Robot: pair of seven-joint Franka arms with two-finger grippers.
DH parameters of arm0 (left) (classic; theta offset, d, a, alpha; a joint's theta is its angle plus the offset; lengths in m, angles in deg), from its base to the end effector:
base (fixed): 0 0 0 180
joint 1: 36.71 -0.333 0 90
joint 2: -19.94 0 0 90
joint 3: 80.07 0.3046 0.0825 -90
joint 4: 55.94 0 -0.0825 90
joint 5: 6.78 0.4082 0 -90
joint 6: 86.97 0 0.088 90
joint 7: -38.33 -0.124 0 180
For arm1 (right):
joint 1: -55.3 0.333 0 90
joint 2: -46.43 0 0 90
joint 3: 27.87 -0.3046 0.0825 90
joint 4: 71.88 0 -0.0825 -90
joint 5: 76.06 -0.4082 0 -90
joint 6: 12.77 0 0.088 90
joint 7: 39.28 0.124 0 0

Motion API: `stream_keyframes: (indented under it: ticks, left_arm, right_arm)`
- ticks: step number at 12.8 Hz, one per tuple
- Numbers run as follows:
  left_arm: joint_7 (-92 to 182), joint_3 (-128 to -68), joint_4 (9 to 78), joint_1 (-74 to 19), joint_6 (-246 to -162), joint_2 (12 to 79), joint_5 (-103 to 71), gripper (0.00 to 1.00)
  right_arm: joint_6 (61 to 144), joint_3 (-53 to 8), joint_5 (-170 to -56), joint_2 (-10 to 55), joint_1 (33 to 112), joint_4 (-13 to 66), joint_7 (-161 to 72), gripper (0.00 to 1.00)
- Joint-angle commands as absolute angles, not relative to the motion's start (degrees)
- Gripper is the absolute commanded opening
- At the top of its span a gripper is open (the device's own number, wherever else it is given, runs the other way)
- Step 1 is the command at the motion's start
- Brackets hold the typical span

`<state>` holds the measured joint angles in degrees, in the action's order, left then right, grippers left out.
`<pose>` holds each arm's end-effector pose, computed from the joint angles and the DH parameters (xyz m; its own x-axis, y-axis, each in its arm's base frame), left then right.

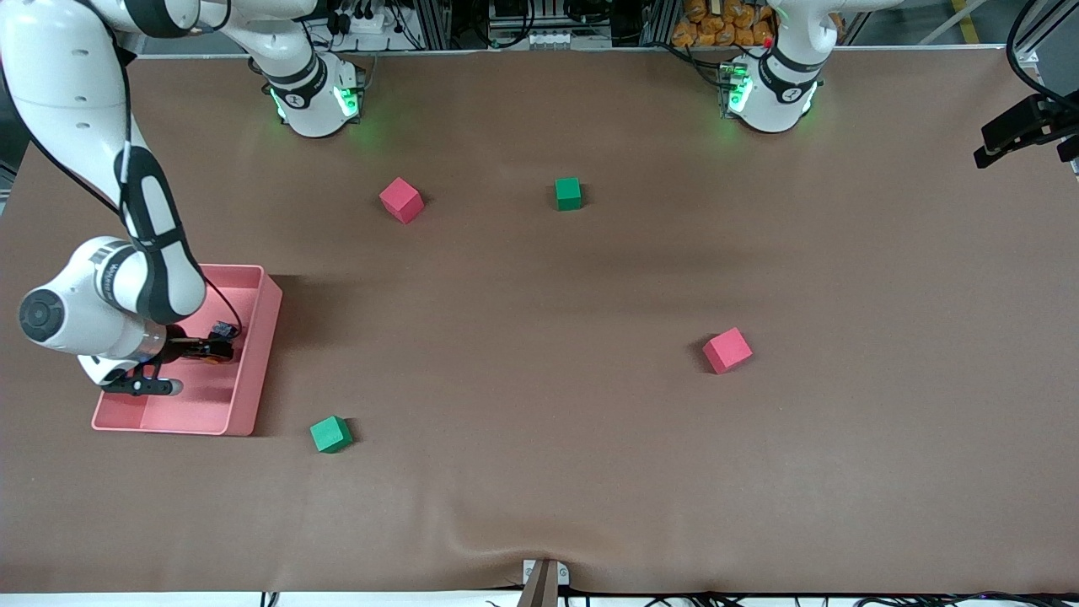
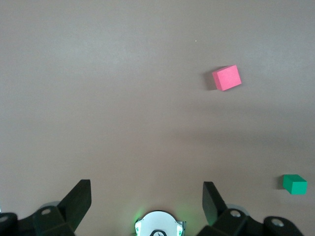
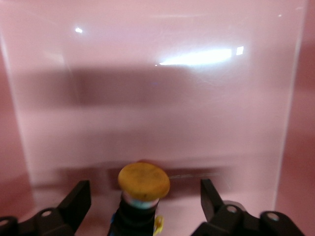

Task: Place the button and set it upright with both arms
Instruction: 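Grasp the yellow button with the right gripper and lift it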

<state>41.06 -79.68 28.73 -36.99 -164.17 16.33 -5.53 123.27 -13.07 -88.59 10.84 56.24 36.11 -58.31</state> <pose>0.5330 0.0094 0.6575 0.9957 0.0641 -0.0662 0.0626 -0.9977 -0.0243 0.6110 -0.1468 0.1305 0.9943 -0.0361 -0.1006 -0.0382 -0.9991 -0.0188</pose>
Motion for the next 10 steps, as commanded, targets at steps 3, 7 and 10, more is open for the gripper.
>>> stream_keyframes:
  ticks: [3, 7, 10]
  left_arm:
    - [41.1, -79.8, 28.7, -37.1, -163.5, 16.3, -5.7, 1.00]
    - [41.1, -79.9, 29.0, -37.1, -163.5, 16.5, -5.7, 1.00]
    - [41.1, -79.9, 29.2, -37.1, -163.4, 16.9, -5.7, 1.00]
  right_arm:
    - [122.8, -12.7, -91.6, 10.7, 56.2, 35.4, -66.7, 0.00]
    - [102.3, -9.9, -91.4, 11.1, 57.1, 21.9, -65.8, 0.00]
    - [82.9, -9.3, -90.5, 10.9, 59.9, 7.0, -55.1, 0.00]
